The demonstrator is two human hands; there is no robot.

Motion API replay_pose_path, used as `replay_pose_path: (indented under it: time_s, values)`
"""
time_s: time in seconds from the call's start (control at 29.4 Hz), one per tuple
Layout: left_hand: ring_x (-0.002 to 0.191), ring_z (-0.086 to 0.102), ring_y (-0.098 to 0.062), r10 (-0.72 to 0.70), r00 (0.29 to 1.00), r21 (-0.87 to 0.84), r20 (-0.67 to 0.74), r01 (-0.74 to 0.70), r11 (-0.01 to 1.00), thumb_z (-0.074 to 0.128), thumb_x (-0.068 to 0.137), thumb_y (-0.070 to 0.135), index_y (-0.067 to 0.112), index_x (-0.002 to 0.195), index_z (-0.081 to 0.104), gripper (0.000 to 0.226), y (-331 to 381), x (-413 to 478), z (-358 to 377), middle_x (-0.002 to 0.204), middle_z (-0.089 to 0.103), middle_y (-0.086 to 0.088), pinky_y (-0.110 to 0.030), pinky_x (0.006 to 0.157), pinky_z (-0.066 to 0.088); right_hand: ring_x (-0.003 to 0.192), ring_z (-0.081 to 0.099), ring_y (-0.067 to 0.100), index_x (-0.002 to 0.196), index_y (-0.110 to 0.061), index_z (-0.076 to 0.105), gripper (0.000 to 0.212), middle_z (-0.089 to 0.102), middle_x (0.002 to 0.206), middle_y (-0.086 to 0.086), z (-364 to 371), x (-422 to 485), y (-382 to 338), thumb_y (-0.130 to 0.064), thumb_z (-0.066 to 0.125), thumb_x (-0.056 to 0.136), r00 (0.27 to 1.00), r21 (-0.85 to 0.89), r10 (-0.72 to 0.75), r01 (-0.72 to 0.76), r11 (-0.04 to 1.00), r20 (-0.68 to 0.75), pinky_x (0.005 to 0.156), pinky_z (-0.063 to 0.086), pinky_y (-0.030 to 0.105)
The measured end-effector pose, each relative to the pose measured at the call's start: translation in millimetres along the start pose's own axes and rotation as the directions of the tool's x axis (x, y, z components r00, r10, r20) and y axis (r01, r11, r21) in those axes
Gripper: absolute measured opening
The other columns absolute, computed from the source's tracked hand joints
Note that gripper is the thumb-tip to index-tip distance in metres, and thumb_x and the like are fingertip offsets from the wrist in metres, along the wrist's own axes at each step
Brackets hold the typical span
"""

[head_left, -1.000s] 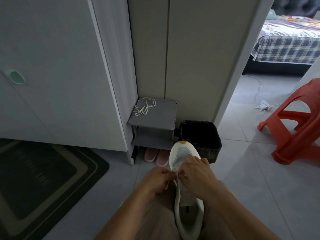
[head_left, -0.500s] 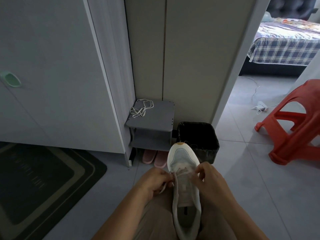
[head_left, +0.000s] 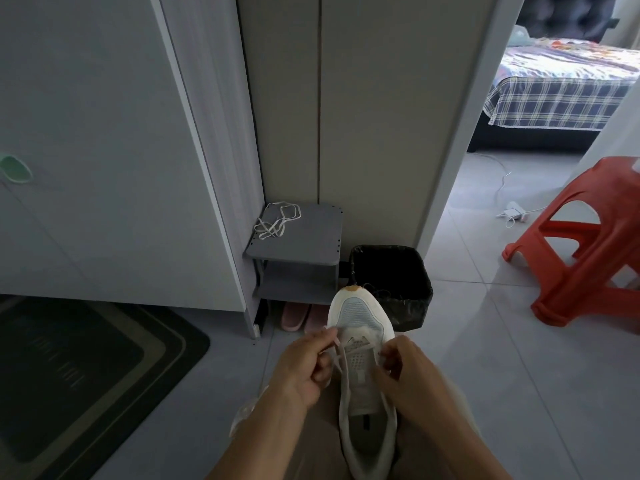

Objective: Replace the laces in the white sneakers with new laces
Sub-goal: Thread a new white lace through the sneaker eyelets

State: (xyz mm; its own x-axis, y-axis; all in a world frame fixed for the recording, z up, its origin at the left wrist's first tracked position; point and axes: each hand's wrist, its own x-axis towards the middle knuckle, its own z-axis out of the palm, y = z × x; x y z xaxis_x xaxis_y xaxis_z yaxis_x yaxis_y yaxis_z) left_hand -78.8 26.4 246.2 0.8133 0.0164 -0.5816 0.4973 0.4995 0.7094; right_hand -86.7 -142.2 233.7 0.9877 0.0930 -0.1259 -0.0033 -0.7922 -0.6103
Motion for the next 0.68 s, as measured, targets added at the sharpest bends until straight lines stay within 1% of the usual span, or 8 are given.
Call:
replay_pose_path:
  time_s: [0.1, 0.14, 0.2, 0.27, 0.37, 0.48, 0.58, 0.68]
  values:
    - [0.036, 0.034, -0.001, 0.253, 0.967, 0.13, -0.014, -0.249, 0.96, 0.056, 0.089, 0.016, 0.011, 0.084, 0.063, 0.01, 13.3, -11.9, 8.9, 0.07, 0.061, -0.005, -0.012, 0.032, 0.023, 0.078, 0.055, 0.004, 0.088, -0.036, 0.05, 0.004, 0.052, 0.09, -0.016, -8.0, -2.2, -4.5, -0.039, 0.052, 0.09, 0.999, 0.08, -0.043, 0.044, 0.996, -0.013, 0.074, 0.05, 0.019]
    - [0.038, 0.038, 0.0, 0.36, 0.933, 0.272, 0.023, -0.352, 0.895, 0.056, 0.09, 0.019, 0.014, 0.088, 0.065, 0.01, 18.2, -17.3, 12.0, 0.075, 0.065, -0.004, -0.011, 0.035, 0.027, 0.08, 0.054, 0.003, 0.084, -0.039, 0.049, 0.007, 0.051, 0.092, -0.014, -10.4, -1.6, -8.9, -0.039, 0.049, 0.091, 0.998, 0.125, -0.053, 0.056, 0.991, -0.026, 0.075, 0.049, 0.019]
    - [0.048, 0.051, 0.004, 0.471, 0.853, 0.521, 0.227, -0.515, 0.681, 0.055, 0.091, 0.021, 0.018, 0.091, 0.067, 0.013, 25.9, -27.0, 19.7, 0.077, 0.068, -0.001, -0.008, 0.047, 0.038, 0.084, 0.053, 0.005, 0.082, -0.04, 0.05, 0.011, 0.052, 0.096, -0.008, -15.1, 1.7, -21.0, -0.042, 0.043, 0.091, 1.0, 0.293, -0.01, 0.015, 0.956, -0.018, 0.079, 0.046, 0.019]
    - [0.066, 0.063, 0.001, 0.402, 0.81, 0.603, 0.428, -0.587, 0.54, 0.056, 0.091, 0.018, 0.017, 0.094, 0.068, 0.012, 28.0, -31.7, 25.7, 0.078, 0.07, 0.002, -0.01, 0.065, 0.047, 0.087, 0.057, 0.012, 0.087, -0.027, 0.06, 0.029, 0.061, 0.094, 0.004, -20.7, 5.6, -36.1, -0.047, 0.038, 0.086, 0.997, 0.555, 0.046, -0.073, 0.829, 0.063, 0.081, 0.046, 0.023]
    - [0.075, 0.065, -0.002, 0.309, 0.793, 0.693, 0.525, -0.609, 0.386, 0.059, 0.09, 0.02, 0.02, 0.092, 0.068, 0.01, 27.7, -30.2, 22.4, 0.075, 0.069, 0.007, -0.015, 0.076, 0.05, 0.083, 0.065, 0.02, 0.087, -0.006, 0.066, 0.036, 0.07, 0.081, 0.009, -32.9, 11.4, -50.1, -0.036, 0.046, 0.088, 0.981, 0.847, 0.05, -0.188, 0.498, 0.188, 0.077, 0.049, 0.028]
    - [0.066, 0.063, 0.0, 0.373, 0.799, 0.699, 0.473, -0.597, 0.394, 0.058, 0.089, 0.022, 0.024, 0.083, 0.066, 0.01, 24.4, -28.1, 14.0, 0.072, 0.068, 0.008, -0.014, 0.065, 0.047, 0.072, 0.058, 0.016, 0.076, -0.004, 0.062, 0.023, 0.063, 0.072, 0.005, -44.4, 19.0, -50.7, -0.026, 0.055, 0.079, 0.979, 0.935, 0.027, -0.201, 0.293, 0.202, 0.07, 0.046, 0.027]
    - [0.056, 0.056, 0.007, 0.612, 0.742, 0.73, 0.274, -0.574, 0.37, 0.06, 0.088, 0.015, 0.018, 0.082, 0.065, 0.008, 18.4, -19.4, -3.3, 0.073, 0.065, 0.01, -0.009, 0.055, 0.041, 0.067, 0.053, 0.014, 0.07, -0.01, 0.063, 0.014, 0.058, 0.072, 0.005, -55.9, 26.3, -46.8, -0.023, 0.058, 0.074, 0.986, 0.966, 0.034, -0.164, 0.199, 0.16, 0.067, 0.04, 0.028]
    - [0.061, 0.056, -0.004, 0.742, 0.659, 0.83, 0.124, -0.479, 0.286, 0.061, 0.086, 0.013, 0.022, 0.082, 0.061, 0.01, 6.2, -3.7, -30.3, 0.074, 0.059, 0.012, -0.013, 0.054, 0.041, 0.062, 0.05, 0.012, 0.065, -0.013, 0.066, 0.013, 0.057, 0.068, 0.003, -69.9, 28.9, -41.5, -0.026, 0.064, 0.067, 0.996, 0.987, 0.06, -0.071, 0.144, 0.063, 0.062, 0.039, 0.026]
